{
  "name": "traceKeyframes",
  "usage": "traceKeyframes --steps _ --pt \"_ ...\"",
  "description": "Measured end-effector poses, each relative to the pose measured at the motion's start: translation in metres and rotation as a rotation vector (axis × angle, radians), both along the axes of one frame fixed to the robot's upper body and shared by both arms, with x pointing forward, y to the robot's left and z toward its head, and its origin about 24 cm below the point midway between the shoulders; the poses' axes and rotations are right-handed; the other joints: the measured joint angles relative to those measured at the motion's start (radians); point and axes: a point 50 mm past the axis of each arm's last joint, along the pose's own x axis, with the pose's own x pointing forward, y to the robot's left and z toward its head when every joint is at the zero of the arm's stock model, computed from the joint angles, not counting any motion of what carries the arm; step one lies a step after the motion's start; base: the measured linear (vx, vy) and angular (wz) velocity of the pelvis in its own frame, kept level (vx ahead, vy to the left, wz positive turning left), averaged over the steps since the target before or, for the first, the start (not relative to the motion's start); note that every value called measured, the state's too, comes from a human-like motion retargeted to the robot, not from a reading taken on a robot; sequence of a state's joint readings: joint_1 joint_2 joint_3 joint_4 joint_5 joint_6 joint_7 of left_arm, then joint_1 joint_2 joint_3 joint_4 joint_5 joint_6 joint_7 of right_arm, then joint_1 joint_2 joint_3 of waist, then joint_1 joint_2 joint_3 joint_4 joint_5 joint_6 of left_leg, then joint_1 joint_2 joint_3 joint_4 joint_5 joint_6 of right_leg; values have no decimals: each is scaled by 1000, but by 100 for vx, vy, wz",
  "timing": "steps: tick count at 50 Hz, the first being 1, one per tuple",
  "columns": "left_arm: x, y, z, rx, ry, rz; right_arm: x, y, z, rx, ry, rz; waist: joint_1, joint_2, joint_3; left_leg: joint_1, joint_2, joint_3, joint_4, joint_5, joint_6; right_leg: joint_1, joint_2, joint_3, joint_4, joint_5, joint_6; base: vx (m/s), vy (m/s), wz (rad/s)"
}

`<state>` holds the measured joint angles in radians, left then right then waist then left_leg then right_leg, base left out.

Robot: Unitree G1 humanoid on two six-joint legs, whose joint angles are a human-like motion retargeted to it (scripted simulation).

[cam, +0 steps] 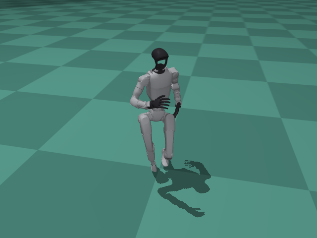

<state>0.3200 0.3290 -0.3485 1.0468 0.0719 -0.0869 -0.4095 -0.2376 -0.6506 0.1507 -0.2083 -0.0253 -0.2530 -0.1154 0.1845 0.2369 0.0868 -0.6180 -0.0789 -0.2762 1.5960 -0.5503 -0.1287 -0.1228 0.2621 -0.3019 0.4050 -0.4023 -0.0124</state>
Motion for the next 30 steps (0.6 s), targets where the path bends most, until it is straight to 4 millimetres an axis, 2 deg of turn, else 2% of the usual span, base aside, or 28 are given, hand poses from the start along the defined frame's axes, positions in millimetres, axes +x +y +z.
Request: traceKeyframes --steps 2,4,7,8,10,11,13,15,17,18,20,22,23,25,27,28,30 --pt "7 -14 -5 -10 -37 33 1 -9 -36 -18 160 -25 50 -9 -112 -56 38 29 -167 -57 27 -168 -32 20 142 -47 17 10 6 -131" --pt "18 -18 -6 14 -89 58 -3 -17 -84 -42 367 -56 44 -57 -202 -88 19 71 -354 -75 65 -309 -104 29 249 -73 39 7 11 -41" --pt "53 -16 -5 74 -223 84 -25 -26 -167 -117 721 -88 -29 -125 -259 -61 -39 149 -579 -78 124 -433 -223 47 379 -111 64 4 15 52" --pt "69 -14 -2 96 -285 90 -37 -29 -194 -151 845 -96 -59 -147 -263 -43 -65 173 -637 -74 141 -464 -266 56 431 -127 70 0 17 69" --pt "106 -12 7 123 -424 99 -75 -40 -244 -219 1100 -124 -98 -155 -258 -32 -87 200 -660 -84 160 -513 -311 67 537 -137 69 -4 16 68" --pt "133 -7 16 146 -523 117 -91 -44 -266 -252 1213 -134 -141 -196 -249 4 -143 210 -742 -54 170 -551 -380 92 616 -139 76 -3 14 102" --pt "181 -4 39 161 -717 148 -137 -55 -298 -314 1435 -156 -191 -226 -226 28 -199 223 -765 -43 183 -608 -467 108 772 -84 73 -6 13 93" --pt "234 -3 77 160 -959 193 -181 -66 -317 -357 1621 -174 -233 -236 -196 48 -241 214 -762 -46 193 -675 -537 130 942 -7 53 -7 12 83" --pt "287 -3 134 141 -1232 240 -211 -70 -327 -363 1748 -167 -296 -290 -155 121 -328 182 -877 21 201 -755 -611 222 1088 55 59 -6 8 123" --pt "302 -8 158 113 -1344 253 -234 -71 -330 -360 1824 -167 -313 -294 -145 116 -347 177 -844 21 201 -772 -622 240 1148 75 52 -7 6 98" --pt "330 -15 224 54 -1615 278 -261 -72 -332 -325 1922 -158 -337 -299 -117 170 -364 131 -915 57 196 -834 -617 303 1232 143 61 -4 5 71" --pt "339 -27 271 -21 -1817 275 -292 -68 -332 -276 2014 -152 -354 -305 -107 169 -383 113 -881 63 192 -859 -619 330 1305 170 57 -3 2 59" --pt "340 -33 295 -54 -1915 269 -300 -67 -331 -243 2037 -151 -350 -301 -105 187 -376 95 -911 77 187 -879 -605 346 1322 197 63 -2 0 43" --pt "337 -42 321 -112 -2037 255 -316 -62 -330 -194 2075 -154 -355 -319 -108 168 -401 98 -863 81 183 -882 -621 359 1371 191 54 0 -2 45" --pt "330 -50 338 -134 -2124 236 -317 -59 -329 -137 2055 -171 -340 -312 -121 189 -381 68 -916 99 175 -891 -603 360 1365 207 66 4 -3 30" --pt "328 -53 338 -145 -2135 229 -316 -58 -329 -119 2043 -185 -339 -327 -127 169 -398 79 -884 99 175 -878 -620 357 1370 185 61 5 -6 32" --pt "323 -56 332 -139 -2131 211 -299 -60 -329 -82 1960 -242 -324 -323 -150 192 -378 52 -948 115 168 -854 -614 333 1325 165 71 9 -8 20"
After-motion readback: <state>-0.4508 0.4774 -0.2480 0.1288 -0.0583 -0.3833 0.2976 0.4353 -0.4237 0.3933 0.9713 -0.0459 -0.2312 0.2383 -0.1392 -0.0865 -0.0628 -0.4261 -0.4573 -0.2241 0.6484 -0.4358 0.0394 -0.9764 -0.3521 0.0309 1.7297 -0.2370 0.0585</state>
